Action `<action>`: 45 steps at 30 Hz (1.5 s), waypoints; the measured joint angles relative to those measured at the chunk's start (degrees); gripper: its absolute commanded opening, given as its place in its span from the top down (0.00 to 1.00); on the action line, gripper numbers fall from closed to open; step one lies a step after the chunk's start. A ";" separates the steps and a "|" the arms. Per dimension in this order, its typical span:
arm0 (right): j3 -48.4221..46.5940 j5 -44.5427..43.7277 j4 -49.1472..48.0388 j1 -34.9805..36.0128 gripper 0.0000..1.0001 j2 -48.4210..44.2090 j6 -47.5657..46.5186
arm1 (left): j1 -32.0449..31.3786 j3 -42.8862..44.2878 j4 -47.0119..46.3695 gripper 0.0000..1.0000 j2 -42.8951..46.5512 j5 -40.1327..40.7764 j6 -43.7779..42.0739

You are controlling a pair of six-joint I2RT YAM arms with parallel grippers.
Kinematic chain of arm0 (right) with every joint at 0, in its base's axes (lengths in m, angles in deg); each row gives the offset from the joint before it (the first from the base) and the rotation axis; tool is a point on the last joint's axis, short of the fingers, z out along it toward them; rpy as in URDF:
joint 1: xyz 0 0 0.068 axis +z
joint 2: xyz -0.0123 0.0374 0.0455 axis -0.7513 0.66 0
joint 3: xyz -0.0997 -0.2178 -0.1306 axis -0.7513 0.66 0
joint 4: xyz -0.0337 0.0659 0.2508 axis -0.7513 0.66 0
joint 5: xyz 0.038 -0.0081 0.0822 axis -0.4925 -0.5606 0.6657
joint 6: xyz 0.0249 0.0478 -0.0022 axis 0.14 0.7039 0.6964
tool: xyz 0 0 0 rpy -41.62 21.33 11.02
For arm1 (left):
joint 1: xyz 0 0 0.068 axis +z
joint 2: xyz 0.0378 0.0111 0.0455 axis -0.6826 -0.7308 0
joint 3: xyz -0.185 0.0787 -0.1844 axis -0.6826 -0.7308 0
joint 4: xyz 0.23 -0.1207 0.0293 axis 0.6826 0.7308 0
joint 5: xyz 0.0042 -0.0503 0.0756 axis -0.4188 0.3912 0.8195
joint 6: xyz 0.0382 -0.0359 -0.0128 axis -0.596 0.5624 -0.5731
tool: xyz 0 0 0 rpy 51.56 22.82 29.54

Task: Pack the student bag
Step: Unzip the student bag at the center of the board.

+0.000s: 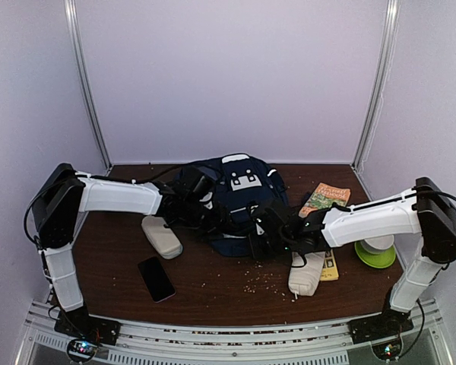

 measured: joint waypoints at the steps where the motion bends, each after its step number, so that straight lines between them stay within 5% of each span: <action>1: -0.02 -0.13 0.09 0.04 1.00 0.00 -0.04 | -0.04 0.00 -0.07 0.56 -0.07 -0.17 0.20; 8: -0.13 -0.92 0.79 0.92 1.00 0.00 -0.13 | -0.11 -0.20 -0.33 0.99 -1.29 -0.50 1.18; 28: 3.08 -3.69 2.21 0.02 1.00 -5.57 -1.29 | 1.73 -5.27 -0.04 1.00 7.04 1.62 -0.76; 45: 7.17 2.08 0.15 -13.55 1.00 -6.73 3.82 | 5.57 -7.32 0.87 1.00 9.99 2.54 -4.68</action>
